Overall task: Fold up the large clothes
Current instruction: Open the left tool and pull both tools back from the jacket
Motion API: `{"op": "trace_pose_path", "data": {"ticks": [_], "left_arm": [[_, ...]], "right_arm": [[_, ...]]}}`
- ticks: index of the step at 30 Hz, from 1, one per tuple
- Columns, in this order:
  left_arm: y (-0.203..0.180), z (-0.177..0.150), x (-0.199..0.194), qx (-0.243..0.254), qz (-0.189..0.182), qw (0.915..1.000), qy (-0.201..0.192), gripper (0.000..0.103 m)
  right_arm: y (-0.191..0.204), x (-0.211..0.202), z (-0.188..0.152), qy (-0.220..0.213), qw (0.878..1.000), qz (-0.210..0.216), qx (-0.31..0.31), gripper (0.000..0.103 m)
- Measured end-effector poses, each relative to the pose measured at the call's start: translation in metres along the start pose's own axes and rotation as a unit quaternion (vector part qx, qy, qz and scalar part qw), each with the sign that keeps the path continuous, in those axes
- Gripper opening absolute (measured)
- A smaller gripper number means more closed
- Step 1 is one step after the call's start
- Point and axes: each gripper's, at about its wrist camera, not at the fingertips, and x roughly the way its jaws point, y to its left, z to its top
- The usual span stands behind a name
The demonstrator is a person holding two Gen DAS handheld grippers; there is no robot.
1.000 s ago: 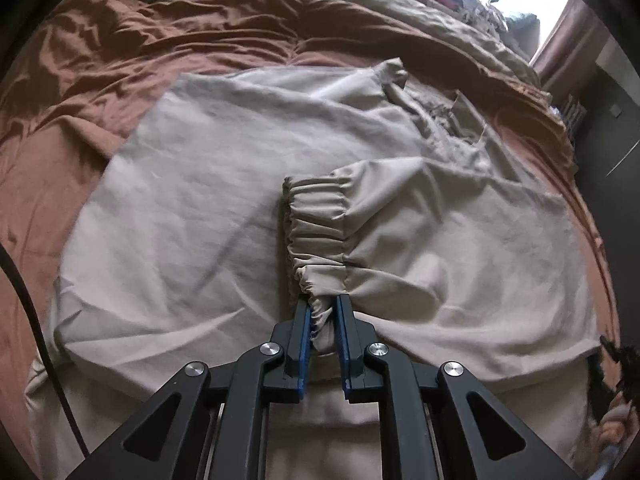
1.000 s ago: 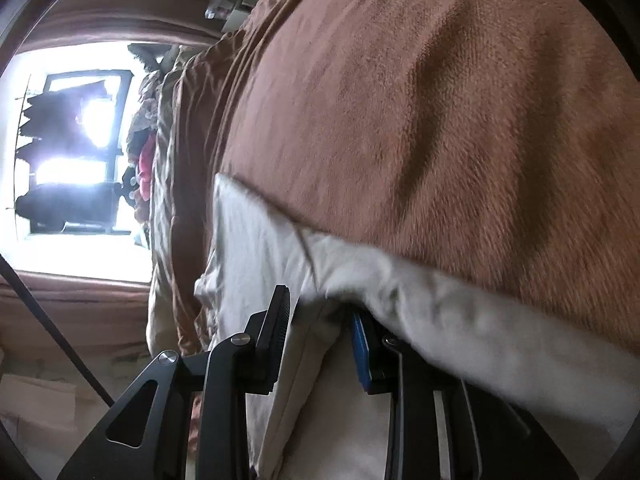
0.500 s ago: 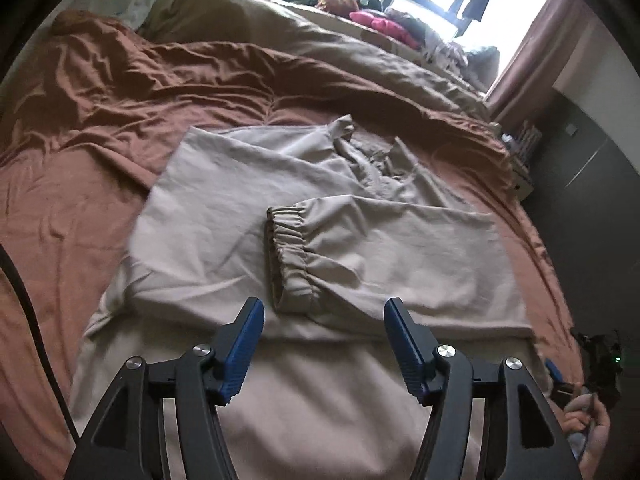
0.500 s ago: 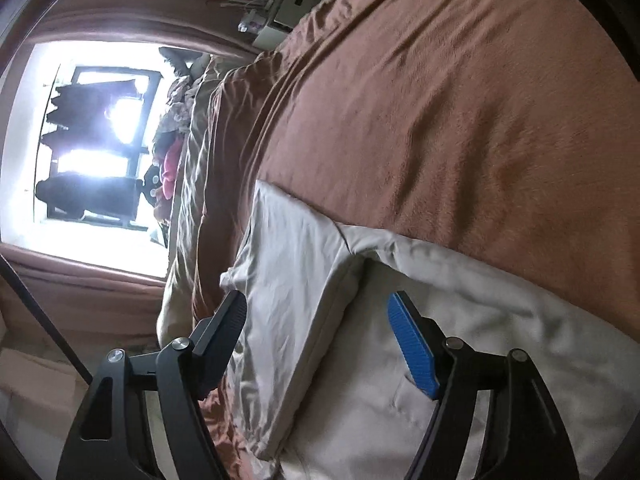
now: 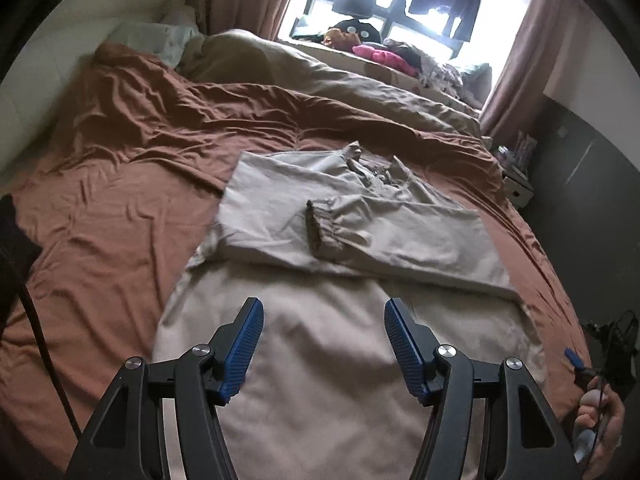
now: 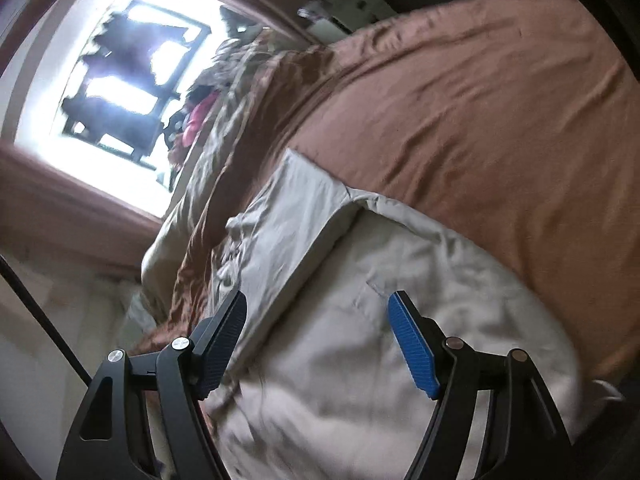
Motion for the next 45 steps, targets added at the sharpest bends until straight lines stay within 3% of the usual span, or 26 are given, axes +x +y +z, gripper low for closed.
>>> {"op": "trace_pose_path", "data": {"ticks": [9, 15, 18, 19, 23, 24, 26, 34, 45], "left_arm": [[0.006, -0.055, -0.069, 0.012, 0.017, 0.9987, -0.047, 0.067], [0.016, -0.094, -0.104, 0.023, 0.024, 0.9979, -0.056, 0.067], [0.020, -0.111, -0.119, 0.032, 0.027, 0.9972, -0.061, 0.068], [0.022, -0.119, -0.126, 0.036, 0.029, 0.9967, -0.067, 0.070], [0.026, -0.144, -0.146, 0.042, 0.039, 0.9944, -0.089, 0.094], [0.028, -0.149, -0.151, 0.042, 0.038, 0.9941, -0.092, 0.100], [0.032, -0.157, -0.159, 0.039, 0.034, 0.9941, -0.095, 0.103], [0.045, -0.186, -0.180, 0.023, 0.025, 0.9952, -0.092, 0.102], [0.063, -0.204, -0.166, -0.004, 0.011, 0.9979, -0.063, 0.102]], "right_arm": [[-0.001, -0.083, -0.029, -0.021, 0.993, -0.022, -0.114, 0.072], [0.000, -0.121, -0.051, -0.013, 0.981, -0.016, -0.193, 0.072], [0.001, -0.135, -0.064, -0.008, 0.972, -0.032, -0.235, 0.072], [0.001, -0.141, -0.068, -0.006, 0.969, -0.032, -0.245, 0.072], [-0.001, -0.161, -0.086, 0.002, 0.959, -0.044, -0.279, 0.072], [-0.002, -0.166, -0.091, 0.001, 0.957, -0.046, -0.288, 0.076], [-0.006, -0.183, -0.099, -0.003, 0.954, -0.045, -0.295, 0.082], [-0.026, -0.215, -0.122, -0.025, 0.946, -0.063, -0.317, 0.083], [-0.054, -0.212, -0.114, 0.011, 0.957, -0.067, -0.282, 0.083]]}}
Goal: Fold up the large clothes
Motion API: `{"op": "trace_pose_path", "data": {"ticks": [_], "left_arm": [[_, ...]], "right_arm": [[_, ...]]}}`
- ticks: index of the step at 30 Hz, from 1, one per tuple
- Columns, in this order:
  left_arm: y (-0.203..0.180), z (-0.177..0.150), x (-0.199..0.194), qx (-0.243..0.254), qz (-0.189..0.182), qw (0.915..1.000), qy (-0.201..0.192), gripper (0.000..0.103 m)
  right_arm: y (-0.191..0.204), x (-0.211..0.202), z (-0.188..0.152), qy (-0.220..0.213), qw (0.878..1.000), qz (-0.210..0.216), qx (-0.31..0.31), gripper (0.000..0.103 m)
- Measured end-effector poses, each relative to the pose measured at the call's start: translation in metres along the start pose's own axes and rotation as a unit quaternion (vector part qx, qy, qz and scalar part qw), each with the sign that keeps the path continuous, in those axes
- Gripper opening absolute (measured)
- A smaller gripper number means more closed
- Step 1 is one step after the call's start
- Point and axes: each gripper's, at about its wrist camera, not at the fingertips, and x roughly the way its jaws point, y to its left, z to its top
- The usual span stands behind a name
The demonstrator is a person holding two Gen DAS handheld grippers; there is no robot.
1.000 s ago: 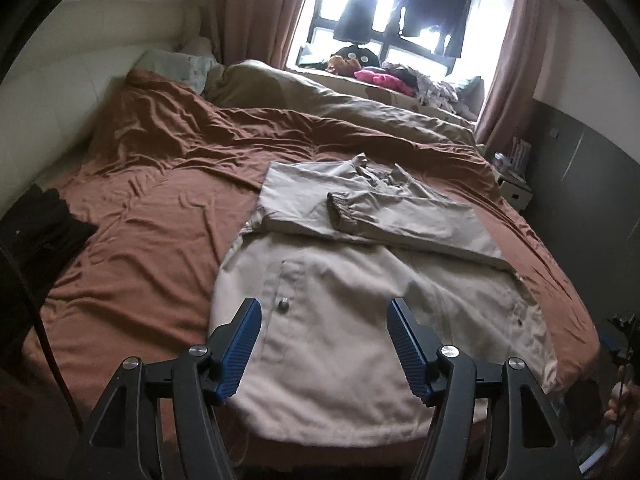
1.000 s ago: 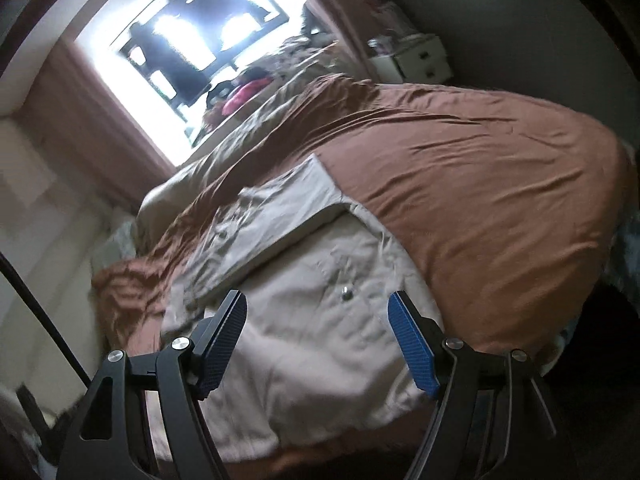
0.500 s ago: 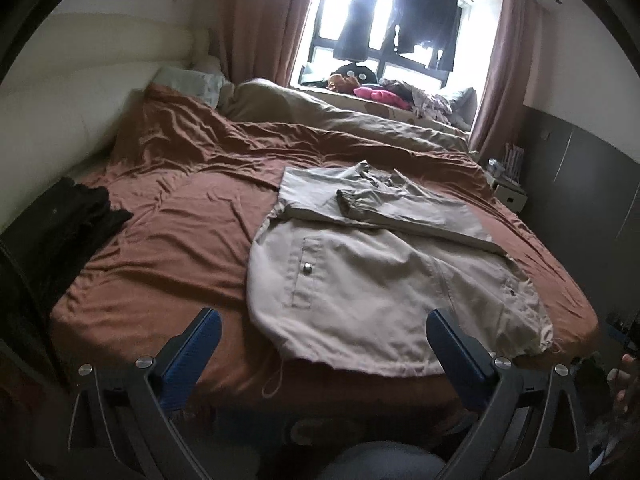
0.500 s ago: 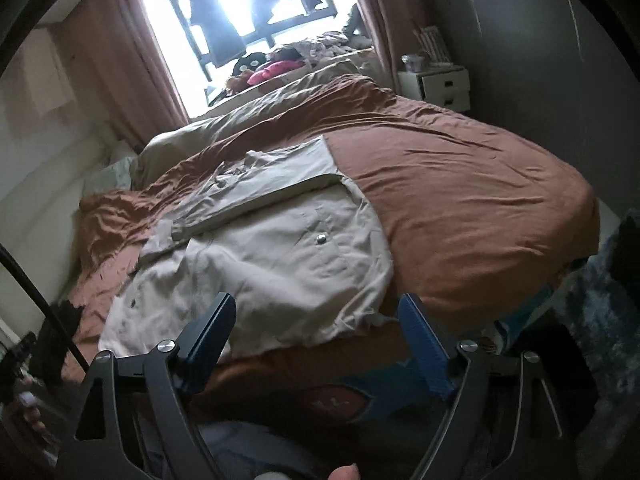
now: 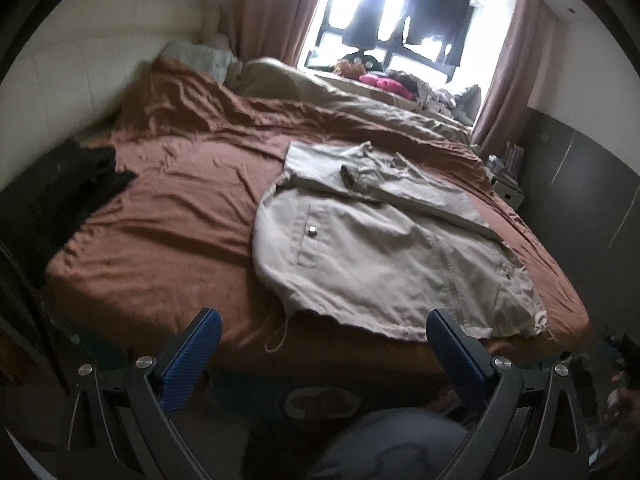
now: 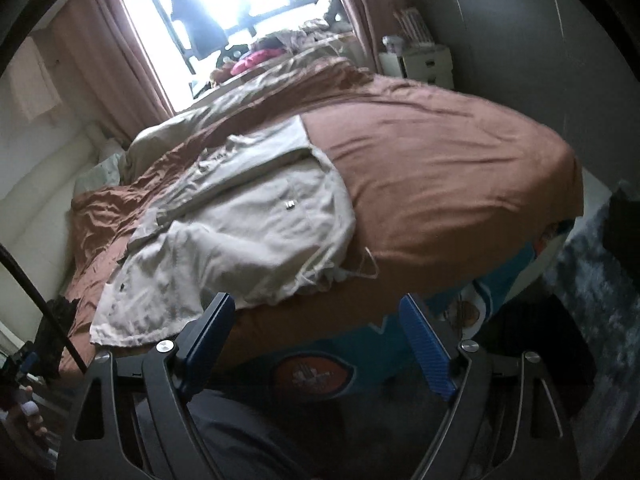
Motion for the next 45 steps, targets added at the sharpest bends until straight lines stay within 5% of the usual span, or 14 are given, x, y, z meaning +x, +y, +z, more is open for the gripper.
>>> {"op": "trace_pose_path", "data": {"ticks": [6, 10, 15, 30, 37, 45], "left_arm": [[0.022, 0.002, 0.028, -0.033, -0.016, 0.9992, 0.015, 0.097], [0.034, 0.005, 0.054, -0.055, -0.018, 0.9977, 0.035, 0.086], [0.043, 0.010, 0.089, -0.071, -0.018, 0.9955, 0.060, 0.077], [0.083, 0.047, 0.211, -0.090, 0.003, 0.9876, 0.129, 0.055], [0.089, 0.042, 0.229, -0.094, -0.005, 0.9854, 0.142, 0.053], [0.090, 0.019, 0.213, -0.156, -0.097, 0.9703, 0.157, 0.045]], "right_arm": [[-0.005, 0.020, 0.008, 0.011, 1.000, 0.000, -0.001, 0.083], [-0.007, 0.046, 0.017, 0.028, 1.000, 0.010, 0.009, 0.068], [-0.010, 0.076, 0.024, 0.039, 0.999, 0.013, 0.025, 0.064], [-0.016, 0.168, 0.073, 0.074, 0.996, 0.013, 0.048, 0.064], [-0.016, 0.197, 0.080, 0.098, 0.994, -0.003, 0.045, 0.063], [-0.016, 0.188, 0.065, 0.124, 0.987, 0.074, 0.074, 0.060]]}}
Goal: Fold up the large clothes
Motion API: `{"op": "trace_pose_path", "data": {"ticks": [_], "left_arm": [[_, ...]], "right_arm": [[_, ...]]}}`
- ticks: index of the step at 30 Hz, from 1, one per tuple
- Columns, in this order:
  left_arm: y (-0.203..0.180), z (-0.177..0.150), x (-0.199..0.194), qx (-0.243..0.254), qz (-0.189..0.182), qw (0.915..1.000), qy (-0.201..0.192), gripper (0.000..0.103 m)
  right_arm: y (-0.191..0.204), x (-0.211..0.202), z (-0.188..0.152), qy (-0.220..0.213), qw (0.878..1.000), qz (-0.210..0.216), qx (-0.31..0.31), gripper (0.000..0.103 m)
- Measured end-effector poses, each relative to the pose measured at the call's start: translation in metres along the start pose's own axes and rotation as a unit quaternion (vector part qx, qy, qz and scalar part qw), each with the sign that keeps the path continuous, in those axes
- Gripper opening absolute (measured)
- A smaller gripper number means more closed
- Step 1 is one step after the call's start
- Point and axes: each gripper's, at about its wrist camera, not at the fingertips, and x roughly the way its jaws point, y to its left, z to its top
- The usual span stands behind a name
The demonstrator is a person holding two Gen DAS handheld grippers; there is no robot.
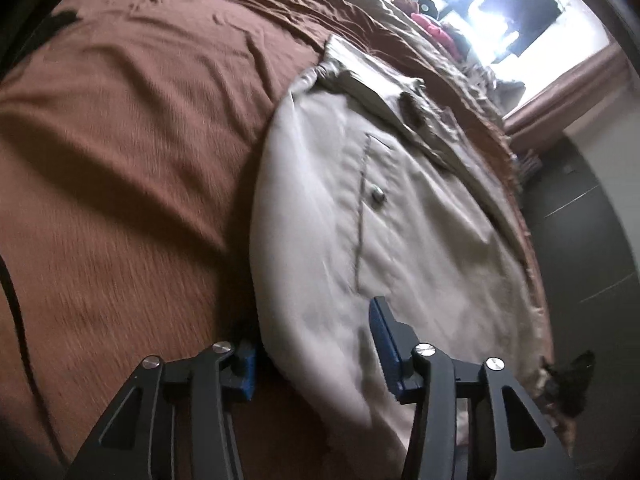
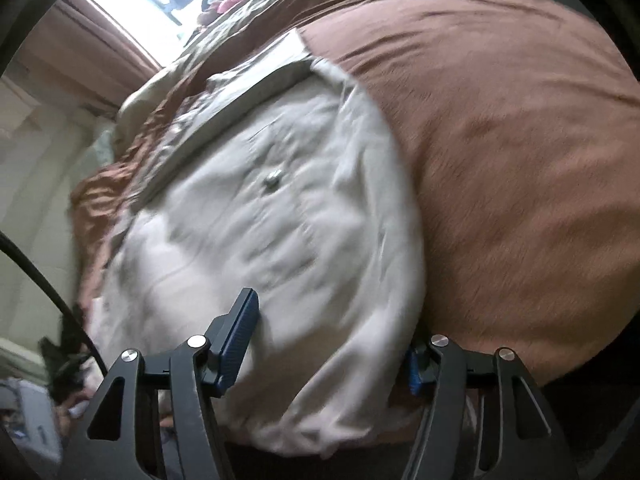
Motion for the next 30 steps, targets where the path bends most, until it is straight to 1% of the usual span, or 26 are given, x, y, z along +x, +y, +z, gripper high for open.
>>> {"op": "trace_pose_path", "data": {"ticks": [2, 3, 5, 6, 7, 8, 9, 11, 12, 13, 14, 16, 18, 20, 24, 25, 28, 30], "left_arm": [[0.003, -0.011, -0.004, -0.019, -0.033, 0.9993, 0.007, 0.041], [0.003, -0.017, -0.005, -0.022, -0.040, 0.9989, 0.007, 0.041], [0.000, -0.023, -0.007, -0.018, -0.040, 0.9990, -0.004, 0.041], [-0.001, -0.024, -0.007, -0.018, -0.038, 0.9991, -0.007, 0.041], [-0.002, -0.025, -0.008, -0.021, -0.036, 0.9990, -0.011, 0.040], [-0.002, -0.025, -0.008, -0.028, -0.038, 0.9988, -0.014, 0.029], [-0.001, -0.025, -0.007, -0.033, -0.035, 0.9987, -0.015, 0.017], [-0.001, -0.026, -0.011, -0.043, -0.029, 0.9984, -0.021, 0.013], [-0.002, -0.026, -0.013, -0.042, -0.028, 0.9984, -0.027, 0.012], [-0.006, -0.027, -0.021, -0.036, -0.023, 0.9982, -0.041, 0.011], [-0.008, -0.027, -0.026, -0.033, -0.023, 0.9980, -0.049, 0.011], [-0.015, -0.026, -0.042, -0.026, -0.031, 0.9968, -0.069, 0.010], [-0.024, -0.023, -0.061, -0.016, -0.034, 0.9956, -0.086, 0.009], [-0.032, -0.021, -0.078, -0.013, -0.041, 0.9938, -0.102, 0.008], [-0.051, -0.023, -0.108, 0.009, -0.053, 0.9906, -0.126, 0.008], [-0.055, -0.027, -0.120, 0.015, -0.056, 0.9895, -0.133, 0.008], [-0.066, -0.028, -0.136, 0.018, -0.061, 0.9874, -0.145, 0.008], [-0.070, -0.034, -0.154, 0.019, -0.068, 0.9854, -0.155, 0.008]], "right_arm": [[-0.005, -0.003, -0.010, 0.004, 0.999, 0.035, 0.017, 0.060], [-0.008, -0.004, -0.014, 0.005, 0.999, 0.045, 0.024, 0.060], [-0.012, -0.004, -0.018, 0.002, 0.998, 0.056, 0.031, 0.057], [-0.013, -0.005, -0.020, 0.000, 0.998, 0.054, 0.034, 0.053], [-0.015, -0.004, -0.019, -0.003, 0.998, 0.054, 0.037, 0.042], [-0.018, -0.004, -0.019, -0.006, 0.998, 0.055, 0.043, 0.033], [-0.022, -0.004, -0.020, -0.011, 0.997, 0.058, 0.053, 0.018], [-0.030, -0.003, -0.022, -0.018, 0.995, 0.062, 0.074, 0.013], [-0.032, -0.005, -0.023, -0.023, 0.995, 0.060, 0.076, 0.012], [-0.031, -0.011, -0.024, -0.034, 0.995, 0.054, 0.075, 0.011], [-0.027, -0.020, -0.033, -0.044, 0.995, 0.054, 0.072, 0.010], [-0.025, -0.037, -0.036, -0.067, 0.993, 0.065, 0.072, 0.009], [-0.018, -0.056, -0.038, -0.086, 0.992, 0.076, 0.057, 0.008], [-0.009, -0.069, -0.042, -0.096, 0.991, 0.083, 0.041, 0.008], [0.003, -0.102, -0.058, -0.119, 0.987, 0.103, 0.037, 0.008], [0.002, -0.107, -0.062, -0.122, 0.986, 0.106, 0.035, 0.008], [0.000, -0.136, -0.079, -0.131, 0.984, 0.113, 0.033, 0.008], [0.000, -0.155, -0.090, -0.141, 0.983, 0.120, 0.018, 0.008]]}}
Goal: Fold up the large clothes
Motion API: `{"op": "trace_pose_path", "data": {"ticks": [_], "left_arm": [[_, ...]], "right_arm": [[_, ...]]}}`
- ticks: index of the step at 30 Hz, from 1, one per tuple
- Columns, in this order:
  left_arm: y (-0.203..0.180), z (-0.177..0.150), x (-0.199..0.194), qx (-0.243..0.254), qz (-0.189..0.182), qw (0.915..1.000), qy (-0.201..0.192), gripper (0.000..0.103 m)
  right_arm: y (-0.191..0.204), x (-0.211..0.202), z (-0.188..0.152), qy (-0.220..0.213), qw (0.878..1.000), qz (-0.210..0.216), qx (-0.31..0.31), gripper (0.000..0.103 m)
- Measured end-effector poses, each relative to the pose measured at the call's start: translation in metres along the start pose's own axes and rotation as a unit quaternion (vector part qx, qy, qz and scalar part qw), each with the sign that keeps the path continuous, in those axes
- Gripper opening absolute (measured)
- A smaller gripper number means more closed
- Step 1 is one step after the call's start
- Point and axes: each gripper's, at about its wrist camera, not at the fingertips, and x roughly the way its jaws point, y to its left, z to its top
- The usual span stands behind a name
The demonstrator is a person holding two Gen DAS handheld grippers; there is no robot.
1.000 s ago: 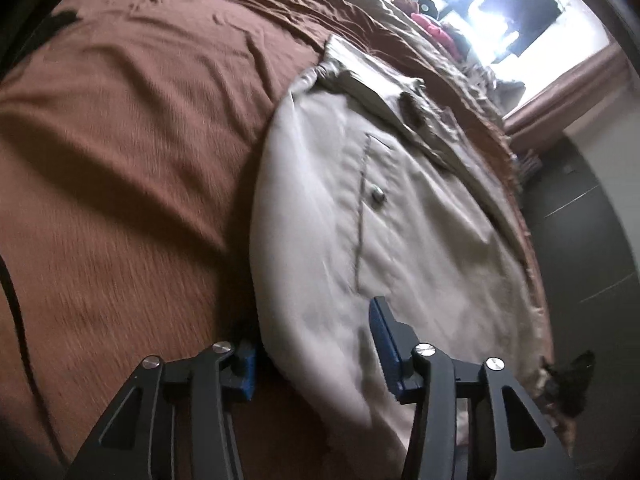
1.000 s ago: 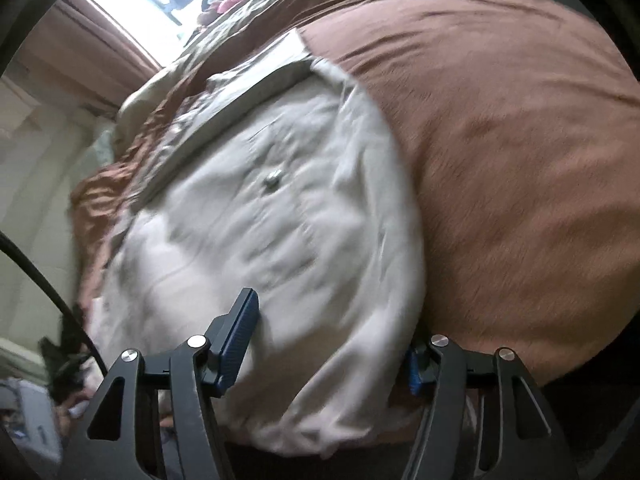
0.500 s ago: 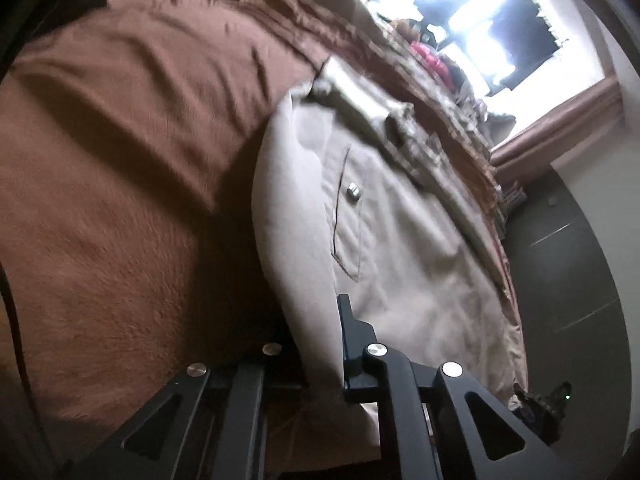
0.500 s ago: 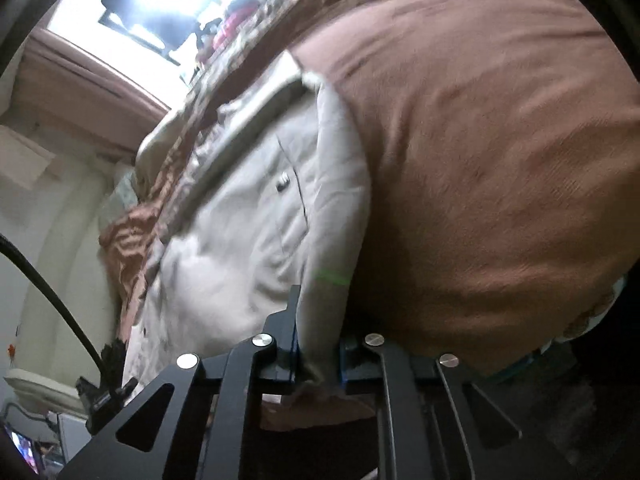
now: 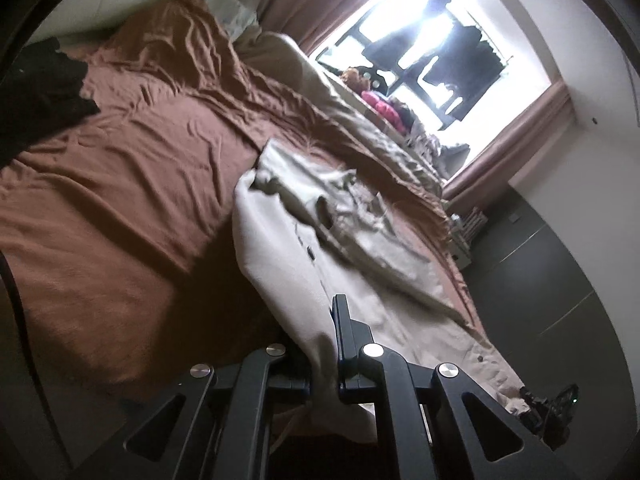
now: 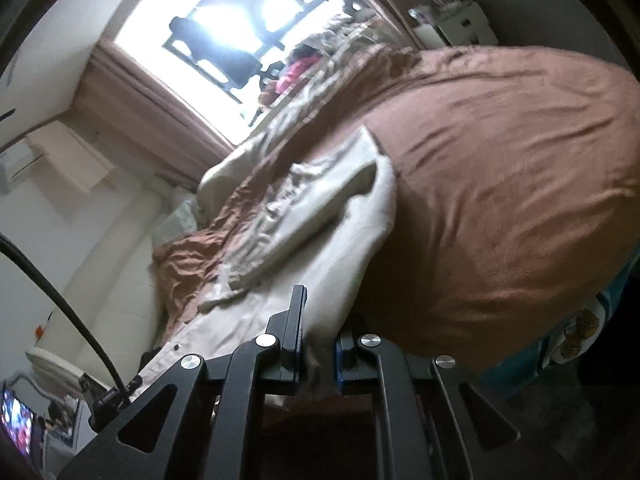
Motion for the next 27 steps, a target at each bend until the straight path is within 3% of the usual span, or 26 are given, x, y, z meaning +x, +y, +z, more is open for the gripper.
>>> {"op": "trace_pose_path", "data": {"ticks": [13, 20, 27], "left_arm": [[-0.033, -0.017, -0.092, 0.014, -0.035, 0.9986, -0.038, 0.008], [-0.056, -0.020, -0.137, 0.026, -0.060, 0.9959, -0.062, 0.008], [-0.069, -0.013, -0.138, 0.040, -0.061, 0.9946, -0.073, 0.008]], "right_arm": [[0.006, -0.095, -0.038, -0.042, 0.999, 0.021, -0.028, 0.008], [0.006, -0.123, -0.037, -0.064, 0.997, 0.040, -0.030, 0.008], [0.000, -0.112, -0.029, -0.070, 0.996, 0.048, -0.037, 0.008]]}}
